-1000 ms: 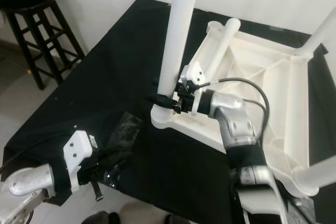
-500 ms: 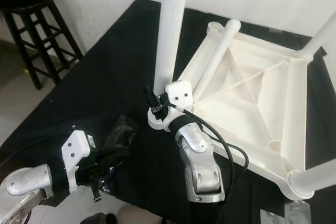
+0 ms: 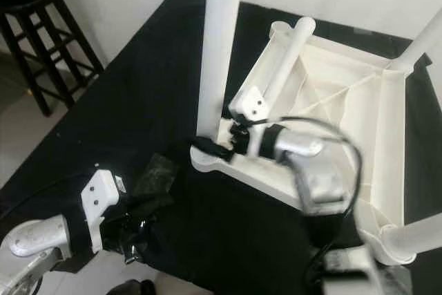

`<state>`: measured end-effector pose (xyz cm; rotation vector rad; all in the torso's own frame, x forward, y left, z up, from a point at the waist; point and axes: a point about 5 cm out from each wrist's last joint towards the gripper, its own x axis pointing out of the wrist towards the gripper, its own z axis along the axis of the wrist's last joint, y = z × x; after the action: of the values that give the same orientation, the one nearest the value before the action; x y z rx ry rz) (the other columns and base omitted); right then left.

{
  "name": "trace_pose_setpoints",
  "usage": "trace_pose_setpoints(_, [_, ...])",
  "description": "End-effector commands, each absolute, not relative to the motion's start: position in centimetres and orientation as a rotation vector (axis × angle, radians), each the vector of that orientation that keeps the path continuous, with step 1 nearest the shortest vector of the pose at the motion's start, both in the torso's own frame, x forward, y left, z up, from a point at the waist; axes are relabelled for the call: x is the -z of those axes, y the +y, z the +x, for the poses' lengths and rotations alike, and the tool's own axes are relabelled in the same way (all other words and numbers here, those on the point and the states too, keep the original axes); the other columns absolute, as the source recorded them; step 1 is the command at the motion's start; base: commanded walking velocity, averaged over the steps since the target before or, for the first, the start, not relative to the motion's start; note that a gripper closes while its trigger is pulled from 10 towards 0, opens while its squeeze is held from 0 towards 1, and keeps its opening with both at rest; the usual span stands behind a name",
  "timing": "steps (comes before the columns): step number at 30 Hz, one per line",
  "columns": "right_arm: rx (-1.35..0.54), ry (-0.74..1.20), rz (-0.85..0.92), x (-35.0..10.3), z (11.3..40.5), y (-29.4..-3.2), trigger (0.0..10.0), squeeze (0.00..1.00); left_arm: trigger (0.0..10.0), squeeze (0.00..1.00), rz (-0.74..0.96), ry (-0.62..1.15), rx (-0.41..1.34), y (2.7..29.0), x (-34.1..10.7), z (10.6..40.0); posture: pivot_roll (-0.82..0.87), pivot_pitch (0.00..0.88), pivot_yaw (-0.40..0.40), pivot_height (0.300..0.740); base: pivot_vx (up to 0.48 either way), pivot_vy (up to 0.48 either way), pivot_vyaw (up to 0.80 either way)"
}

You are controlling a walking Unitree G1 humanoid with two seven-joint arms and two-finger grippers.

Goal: Building children table

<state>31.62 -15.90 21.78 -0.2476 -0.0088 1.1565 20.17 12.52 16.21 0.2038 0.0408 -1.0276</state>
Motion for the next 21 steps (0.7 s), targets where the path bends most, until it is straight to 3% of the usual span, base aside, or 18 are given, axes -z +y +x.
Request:
trace_pose_setpoints(1, [-1.243, 0.018, -0.201, -21.4, 31.9, -16.0, 10.0, 0.0, 10.0, 0.0, 0.21, 0.055, 1.03, 12.5, -15.9, 20.0, 0.1, 0.172, -0.079, 0.74, 0.0, 0.0, 0.0])
trace_pose_setpoints(6, [-1.305, 0.052, -0.16, -22.0, 33.4, -16.2, 10.0, 0.0, 10.0, 0.0, 0.209, 0.057, 1.027, 12.4, -15.9, 20.0, 0.11, 0.171, -0.079, 0.74, 0.0, 0.0, 0.0])
trace_pose_setpoints(7, [-1.309, 0.06, -0.154, -22.1, 33.7, -16.4, 9.2, 0.0, 10.0, 0.0, 0.209, 0.058, 1.027, 12.4, -15.9, 20.0, 0.11, 0.172, -0.079, 0.74, 0.0, 0.0, 0.0])
trace_pose_setpoints(9, [-1.315, 0.063, -0.151, -22.2, 33.9, -16.5, 9.2, 0.0, 10.0, 0.0, 0.209, 0.058, 1.027, 12.4, -15.9, 20.0, 0.11, 0.172, -0.079, 0.74, 0.0, 0.0, 0.0])
trace_pose_setpoints(10, [-1.327, 0.071, -0.13, -22.3, 34.2, -16.7, 4.5, 0.0, 10.0, 0.0, 0.21, 0.058, 1.028, 12.4, -15.9, 20.0, 0.11, 0.175, -0.077, 0.74, 0.0, 0.0, 0.0])
trace_pose_setpoints(13, [-1.335, 0.076, -0.115, -22.4, 34.3, -16.9, 4.5, 0.0, 10.0, 0.0, 0.21, 0.058, 1.029, 12.4, -15.9, 19.9, 0.11, 0.175, -0.077, 0.74, 0.0, 0.0, 0.0])
trace_pose_setpoints(14, [-1.348, 0.079, -0.112, -22.4, 34.7, -17.2, 0.0, 0.0, 10.0, 0.0, 0.21, 0.059, 1.03, 12.4, -15.9, 19.9, 0.12, 0.175, -0.076, 0.74, 0.0, 0.0, 0.0])
trace_pose_setpoints(21, [-1.361, 0.087, -0.108, -22.6, 35.4, -18.5, 0.0, 0.0, 10.0, 0.0, 0.207, 0.061, 1.036, 12.2, -15.9, 19.8, 0.12, 0.181, -0.076, 0.74, 0.0, 0.0, 0.0])
